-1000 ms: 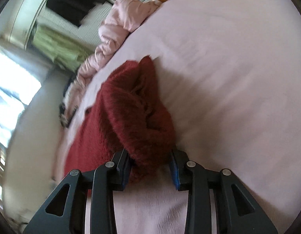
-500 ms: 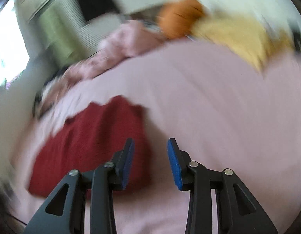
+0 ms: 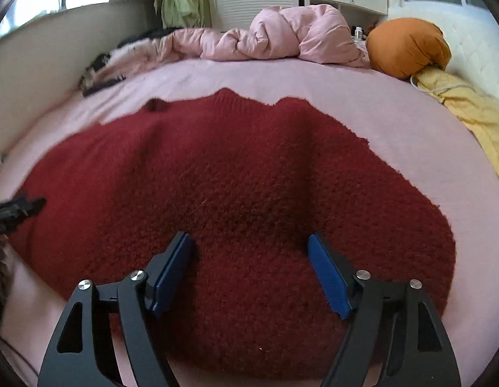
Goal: Fold clothes
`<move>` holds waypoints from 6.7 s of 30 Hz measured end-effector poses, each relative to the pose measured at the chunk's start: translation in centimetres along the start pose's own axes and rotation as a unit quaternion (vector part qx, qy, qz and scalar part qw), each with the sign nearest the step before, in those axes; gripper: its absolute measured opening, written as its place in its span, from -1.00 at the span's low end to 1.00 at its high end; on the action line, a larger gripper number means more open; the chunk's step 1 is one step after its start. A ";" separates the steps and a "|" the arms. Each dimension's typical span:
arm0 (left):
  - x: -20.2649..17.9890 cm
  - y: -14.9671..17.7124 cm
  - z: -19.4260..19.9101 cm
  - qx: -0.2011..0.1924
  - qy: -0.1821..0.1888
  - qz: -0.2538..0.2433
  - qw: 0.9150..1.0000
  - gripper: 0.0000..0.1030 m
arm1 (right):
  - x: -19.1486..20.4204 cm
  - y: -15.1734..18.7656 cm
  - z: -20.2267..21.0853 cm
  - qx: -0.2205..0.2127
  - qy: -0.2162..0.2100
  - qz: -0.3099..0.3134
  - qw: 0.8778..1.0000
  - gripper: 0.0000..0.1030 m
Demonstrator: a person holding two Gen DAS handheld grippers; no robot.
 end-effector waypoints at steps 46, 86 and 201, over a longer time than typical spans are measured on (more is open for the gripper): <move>3.9 -7.8 1.3 0.005 0.070 0.005 0.998 0.66 | 0.7 -5.3 1.0 0.004 -0.045 0.047 0.998 0.40; 2.8 -12.0 -5.1 0.047 0.117 -0.068 0.990 -0.75 | -1.5 -14.9 -5.7 0.037 -0.119 0.087 0.988 -0.66; -32.2 1.2 2.4 0.105 0.203 -0.348 0.909 -0.24 | 6.8 10.4 16.6 0.080 -0.051 -0.188 0.978 0.28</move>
Point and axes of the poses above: each gripper's, at about its wrist camera, not at the fingertips, and z roughly against the way its jaws point, x to its left, y to its underside, the point moved 10 cm from there along -z, roughly the way its jaws point
